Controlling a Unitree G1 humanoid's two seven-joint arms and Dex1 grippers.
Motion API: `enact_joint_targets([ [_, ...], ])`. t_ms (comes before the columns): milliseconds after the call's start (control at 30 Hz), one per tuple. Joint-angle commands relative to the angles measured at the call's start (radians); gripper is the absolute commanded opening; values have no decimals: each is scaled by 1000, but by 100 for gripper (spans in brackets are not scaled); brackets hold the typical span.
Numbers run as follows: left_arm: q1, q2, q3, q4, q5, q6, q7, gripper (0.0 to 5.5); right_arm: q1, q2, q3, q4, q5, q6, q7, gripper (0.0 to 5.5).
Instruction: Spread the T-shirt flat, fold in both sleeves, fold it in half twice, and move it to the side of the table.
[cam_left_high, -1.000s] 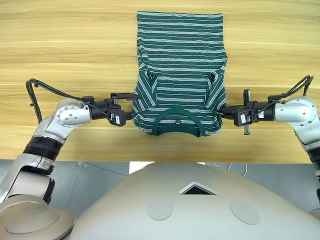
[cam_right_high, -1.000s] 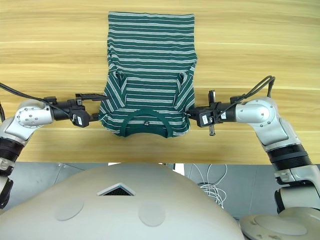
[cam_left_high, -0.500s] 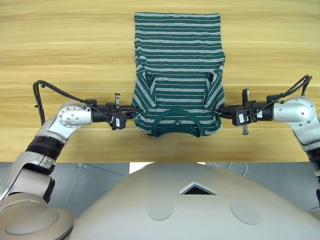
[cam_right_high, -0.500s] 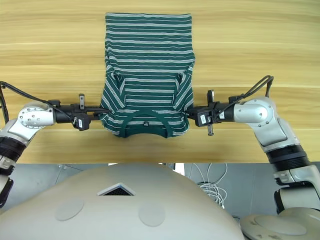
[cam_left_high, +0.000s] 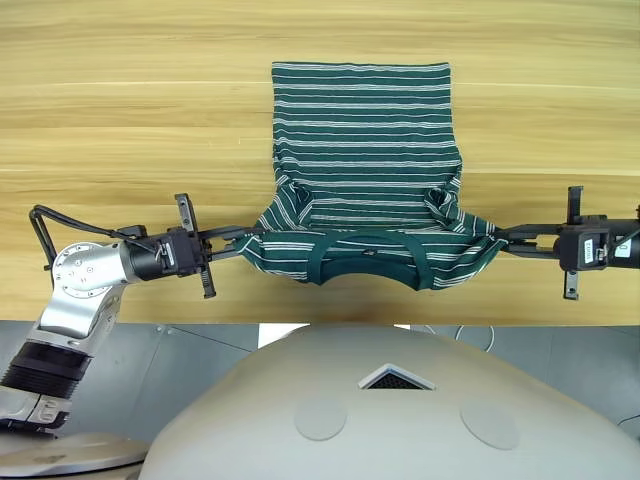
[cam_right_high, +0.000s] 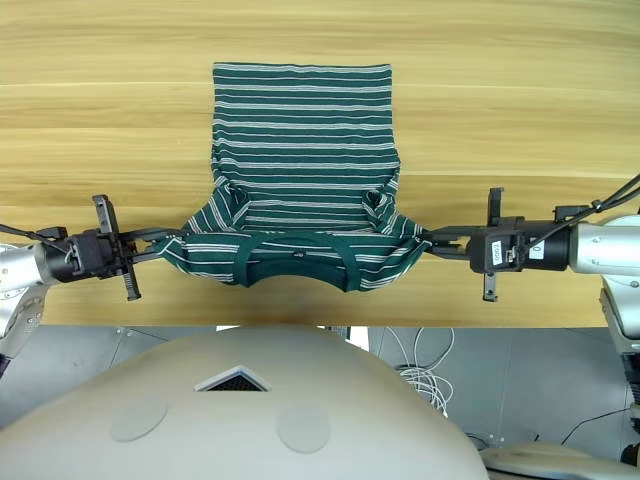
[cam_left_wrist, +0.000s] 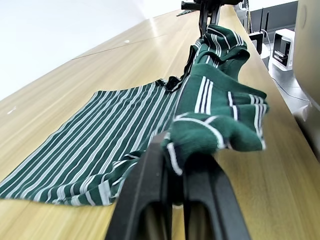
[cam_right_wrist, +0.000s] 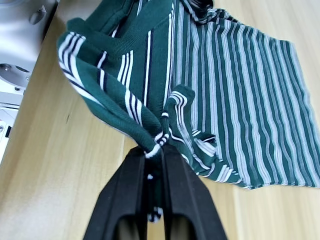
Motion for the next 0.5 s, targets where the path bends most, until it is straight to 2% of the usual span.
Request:
enact_joint_targets([
  [33, -187, -96, 2, 92, -55, 146, -68, 0, -222, 7, 26, 77, 112, 97, 104, 18],
  [133, -457, -227, -13, 305, -24, 285, -92, 0, -635, 106, 139, 333, 99, 243, 211, 18],
  [267, -945, -448, -19, 889, 147, 388, 50, 0, -1173, 327, 278, 908, -109, 315, 218, 18],
  [367, -1137, -547, -5, 1145, 217, 400, 164, 0, -1349, 446, 360, 1172, -257, 294, 115, 18],
  [500, -1214, -641, 19, 1352, 299, 388, 288, 0, -1429, 573, 417, 1405, -402, 285, -44, 18],
])
